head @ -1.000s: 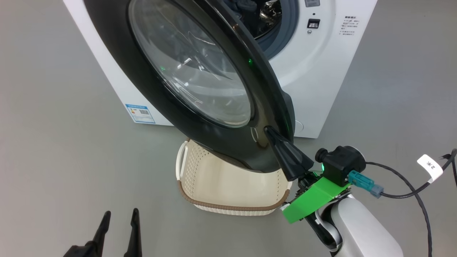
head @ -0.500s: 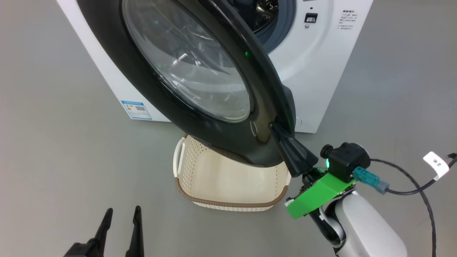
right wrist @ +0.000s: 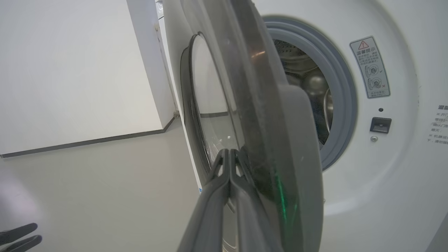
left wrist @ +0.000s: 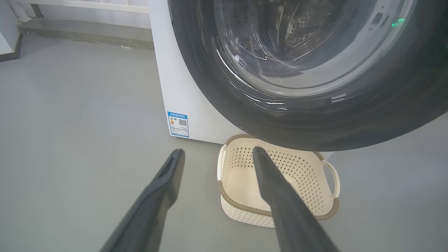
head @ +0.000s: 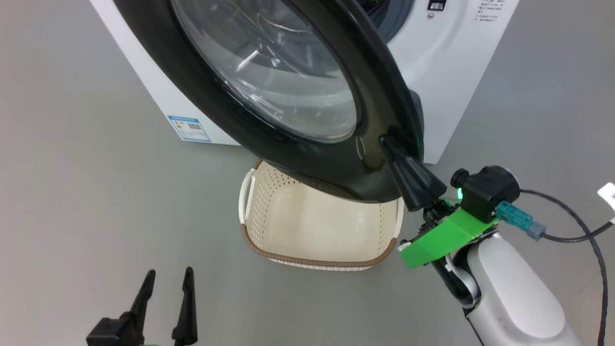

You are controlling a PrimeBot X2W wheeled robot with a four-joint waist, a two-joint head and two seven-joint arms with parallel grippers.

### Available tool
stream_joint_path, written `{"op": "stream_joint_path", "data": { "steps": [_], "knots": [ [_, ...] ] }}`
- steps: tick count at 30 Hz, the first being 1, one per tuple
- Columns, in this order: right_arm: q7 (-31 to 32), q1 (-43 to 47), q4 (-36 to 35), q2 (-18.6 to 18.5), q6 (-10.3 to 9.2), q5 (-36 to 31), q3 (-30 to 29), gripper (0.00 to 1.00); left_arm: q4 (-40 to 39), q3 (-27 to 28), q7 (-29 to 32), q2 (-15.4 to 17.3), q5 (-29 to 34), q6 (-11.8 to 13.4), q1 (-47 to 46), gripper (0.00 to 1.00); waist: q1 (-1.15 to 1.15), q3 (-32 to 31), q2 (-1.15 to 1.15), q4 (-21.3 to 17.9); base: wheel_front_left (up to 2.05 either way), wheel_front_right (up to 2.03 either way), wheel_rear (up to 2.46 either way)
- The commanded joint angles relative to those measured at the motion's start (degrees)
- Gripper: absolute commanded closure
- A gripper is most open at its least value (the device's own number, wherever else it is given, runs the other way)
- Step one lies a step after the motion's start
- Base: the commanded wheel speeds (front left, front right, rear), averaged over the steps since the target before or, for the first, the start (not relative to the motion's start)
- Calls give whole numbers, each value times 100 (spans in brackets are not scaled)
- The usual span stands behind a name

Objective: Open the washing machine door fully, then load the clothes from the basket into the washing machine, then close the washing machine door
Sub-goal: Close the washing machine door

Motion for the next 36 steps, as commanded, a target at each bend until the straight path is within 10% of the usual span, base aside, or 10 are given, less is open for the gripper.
{"op": "stream_joint_path", "data": {
  "steps": [1, 36],
  "knots": [
    [-27, -191, -157, 10, 9, -14, 32, 100, -155, 168, -37, 33, -47, 19, -186, 0, 0, 69, 0, -3, 0, 0, 0],
    [-27, -1610, -147, -428, 9, -166, -111, 100, -211, 17, -37, 33, 75, -94, -658, 0, 0, 1114, 0, -112, 0, 0, 0]
  ]
}}
